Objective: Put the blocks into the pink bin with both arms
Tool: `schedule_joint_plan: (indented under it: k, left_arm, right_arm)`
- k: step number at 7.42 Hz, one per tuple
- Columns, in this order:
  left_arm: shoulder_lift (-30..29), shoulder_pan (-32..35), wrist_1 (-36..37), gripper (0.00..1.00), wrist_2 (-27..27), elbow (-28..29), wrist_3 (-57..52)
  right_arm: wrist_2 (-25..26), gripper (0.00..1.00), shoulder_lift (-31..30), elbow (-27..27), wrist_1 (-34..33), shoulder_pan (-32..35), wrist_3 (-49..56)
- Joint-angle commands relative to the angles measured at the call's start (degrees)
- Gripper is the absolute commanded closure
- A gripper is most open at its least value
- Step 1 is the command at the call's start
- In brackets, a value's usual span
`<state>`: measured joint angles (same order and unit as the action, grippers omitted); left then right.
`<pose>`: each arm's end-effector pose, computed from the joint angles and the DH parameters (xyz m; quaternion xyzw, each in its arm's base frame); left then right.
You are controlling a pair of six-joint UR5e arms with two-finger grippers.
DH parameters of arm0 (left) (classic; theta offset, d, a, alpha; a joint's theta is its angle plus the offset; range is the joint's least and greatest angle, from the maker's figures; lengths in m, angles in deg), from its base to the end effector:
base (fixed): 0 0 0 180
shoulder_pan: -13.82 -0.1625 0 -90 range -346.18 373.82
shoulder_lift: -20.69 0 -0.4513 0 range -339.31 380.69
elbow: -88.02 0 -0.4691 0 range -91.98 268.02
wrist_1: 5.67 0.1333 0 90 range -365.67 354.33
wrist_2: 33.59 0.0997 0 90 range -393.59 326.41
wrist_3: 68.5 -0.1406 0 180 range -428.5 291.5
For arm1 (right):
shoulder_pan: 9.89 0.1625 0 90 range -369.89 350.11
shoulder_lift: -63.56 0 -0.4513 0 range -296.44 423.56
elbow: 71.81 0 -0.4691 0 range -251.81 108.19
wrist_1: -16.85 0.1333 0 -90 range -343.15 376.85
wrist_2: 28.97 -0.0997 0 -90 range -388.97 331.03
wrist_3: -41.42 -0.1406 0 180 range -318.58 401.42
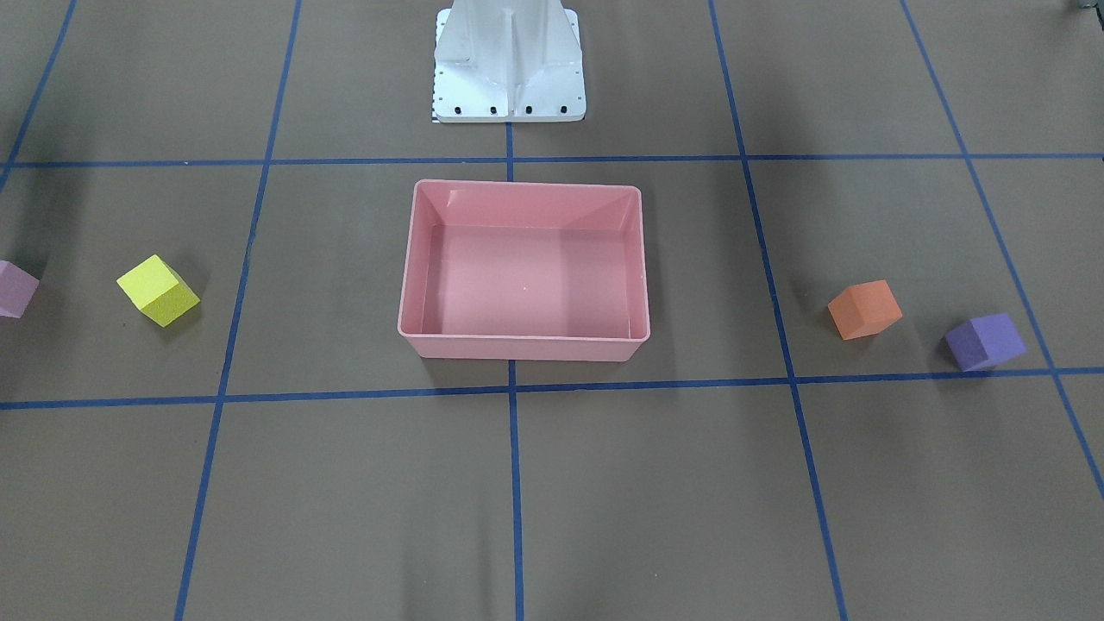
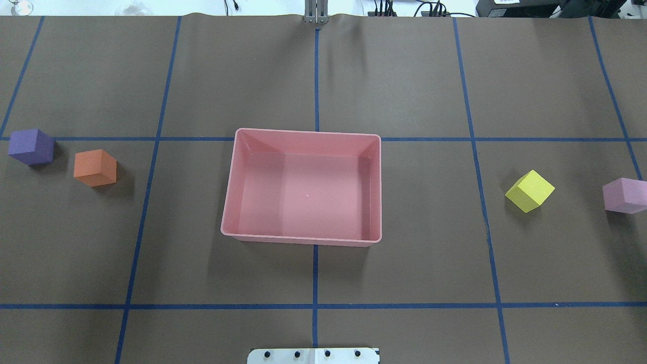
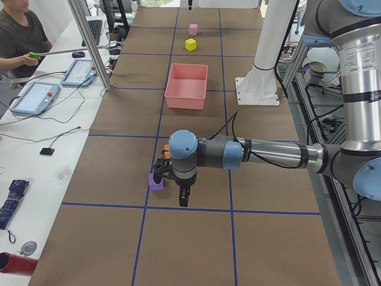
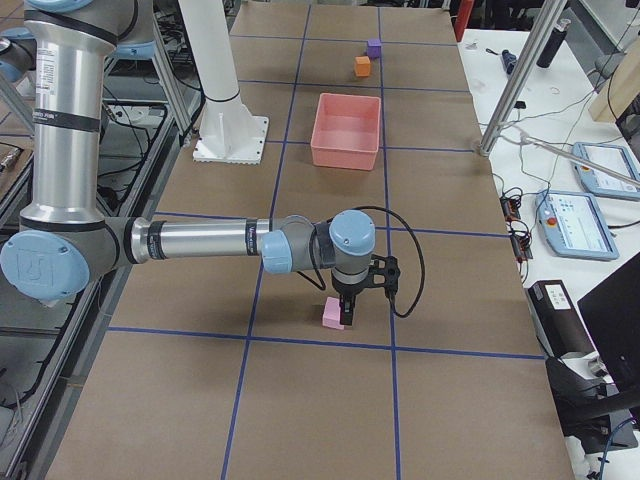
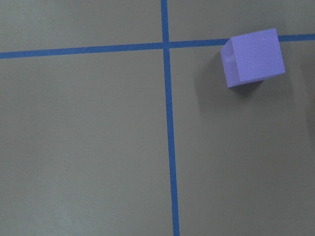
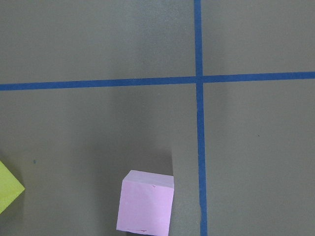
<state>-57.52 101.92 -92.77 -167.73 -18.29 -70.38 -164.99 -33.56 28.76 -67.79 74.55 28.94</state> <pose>-0.0195 -0.4789 0.6654 0.0130 0.3757 0.0359 0.9260 -0.0190 -0.5264 0.6633 0.0087 -0.3960 0.0254 0.9179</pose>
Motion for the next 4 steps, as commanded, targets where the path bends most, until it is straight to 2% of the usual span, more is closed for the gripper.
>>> schedule_joint_plan:
  k: [1, 4]
  left_arm:
    - [0.17, 0.05, 0.27, 0.0, -0.07, -0.21, -0.14]
    - [1.56, -0.03, -0.42, 0.0, -0.34, -0.64, -0.23]
  right_arm:
    - [-0.04, 0.0, 0.0, 0.07, 0.0, -0.24, 0.0]
    - [-0.92, 0.0, 0.35, 0.07, -0.09, -0.85, 0.0]
